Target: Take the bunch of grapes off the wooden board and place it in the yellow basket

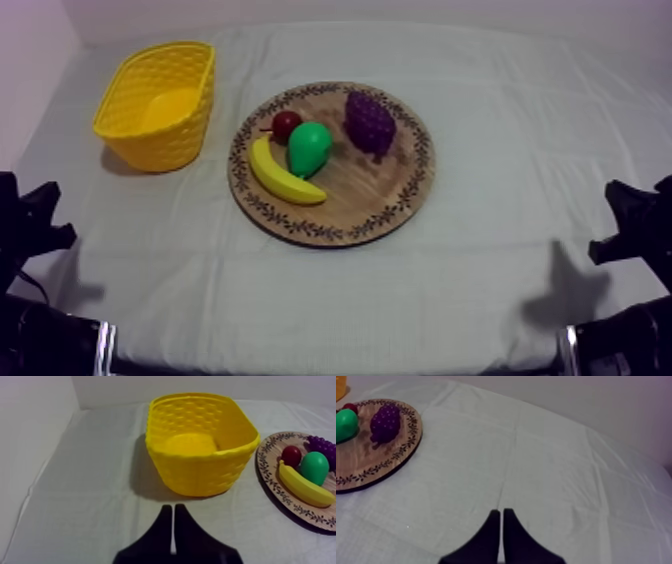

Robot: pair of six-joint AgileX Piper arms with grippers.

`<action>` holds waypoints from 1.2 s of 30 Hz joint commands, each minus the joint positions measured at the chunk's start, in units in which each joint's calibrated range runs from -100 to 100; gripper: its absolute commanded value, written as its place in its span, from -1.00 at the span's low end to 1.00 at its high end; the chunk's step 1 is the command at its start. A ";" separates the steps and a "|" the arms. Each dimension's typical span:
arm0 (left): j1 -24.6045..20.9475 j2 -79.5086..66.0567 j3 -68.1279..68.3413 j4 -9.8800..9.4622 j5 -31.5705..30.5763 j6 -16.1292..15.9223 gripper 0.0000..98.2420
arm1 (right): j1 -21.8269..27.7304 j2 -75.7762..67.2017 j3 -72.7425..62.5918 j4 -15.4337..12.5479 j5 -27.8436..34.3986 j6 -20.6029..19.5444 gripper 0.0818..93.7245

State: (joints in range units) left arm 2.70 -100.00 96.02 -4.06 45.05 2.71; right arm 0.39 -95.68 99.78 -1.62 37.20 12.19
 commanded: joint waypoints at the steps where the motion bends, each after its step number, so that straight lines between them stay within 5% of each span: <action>1: 0.01 0.00 -0.03 0.03 -0.01 0.00 -1.00 | -0.01 0.00 -0.01 -0.02 -0.02 0.00 -0.99; 6: -0.02 0.00 0.00 -0.96 -0.65 -1.69 -0.96 | -0.01 0.00 -0.01 -0.02 -0.02 0.00 -0.99; 22: 3.13 16.07 -7.81 -1.63 -15.13 2.32 -1.00 | -0.01 0.00 -0.01 -0.02 -0.02 0.02 -0.99; 29: 6.83 30.88 -21.05 -1.83 -14.86 3.22 -1.00 | -0.01 0.00 -0.01 -0.02 -0.02 0.01 -0.99; 36: 10.49 44.91 -36.58 -1.55 -6.29 2.00 -1.00 | -0.01 0.00 -0.01 -0.02 -0.02 0.01 -0.99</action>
State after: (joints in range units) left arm 12.40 -61.02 65.86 -5.72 36.73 5.05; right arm 0.39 -95.68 99.78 -1.62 37.24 12.22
